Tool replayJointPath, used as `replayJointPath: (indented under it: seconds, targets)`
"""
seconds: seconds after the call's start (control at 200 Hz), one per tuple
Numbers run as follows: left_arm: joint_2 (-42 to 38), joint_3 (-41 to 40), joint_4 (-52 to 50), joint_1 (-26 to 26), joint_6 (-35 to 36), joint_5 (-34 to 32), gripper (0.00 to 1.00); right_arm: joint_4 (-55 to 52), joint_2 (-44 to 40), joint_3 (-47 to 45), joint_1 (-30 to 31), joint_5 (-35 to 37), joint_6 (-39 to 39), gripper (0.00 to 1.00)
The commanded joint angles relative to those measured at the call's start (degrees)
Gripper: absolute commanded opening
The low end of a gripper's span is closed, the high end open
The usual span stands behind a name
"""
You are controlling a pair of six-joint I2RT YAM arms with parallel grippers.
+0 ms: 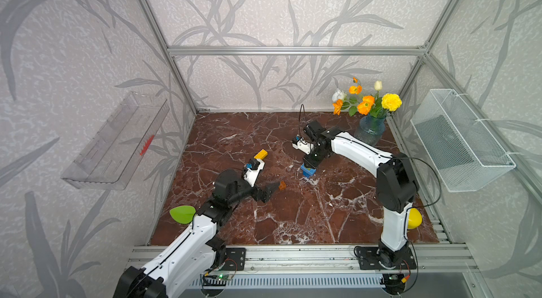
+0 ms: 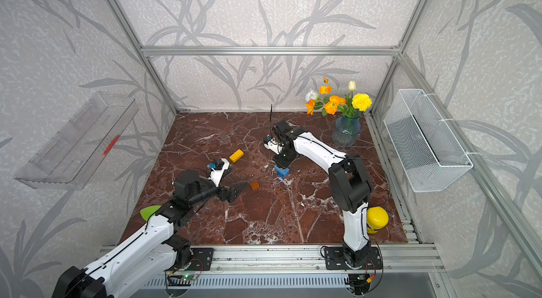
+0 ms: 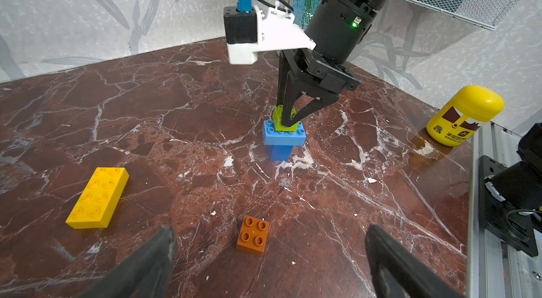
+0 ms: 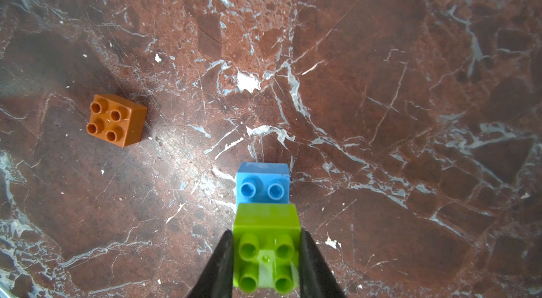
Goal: Assemble the letter f with lego
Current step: Assemble the lego brick with the lego brick.
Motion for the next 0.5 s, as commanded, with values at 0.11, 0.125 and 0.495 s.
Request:
replayJointPath:
  seconds: [0.11, 0.125, 0.495]
  targets:
    - [0.11, 1.67, 0.07, -0.35, 1.05, -0.44, 0.99, -1.34, 1.57, -0.18, -0.08, 0.08, -0.03, 0.27]
    - [0.11, 1.63, 0.08, -0.35, 1.07, -0.45, 0.99, -1.42, 1.61, -0.12, -0.11, 0.03, -0.02, 0.27]
    - [0.10, 1.62, 0.11, -0.35, 1.08, -0.44, 0.99, -3.08, 3.12, 0.78, -0.01, -1.11, -0.61, 0.27]
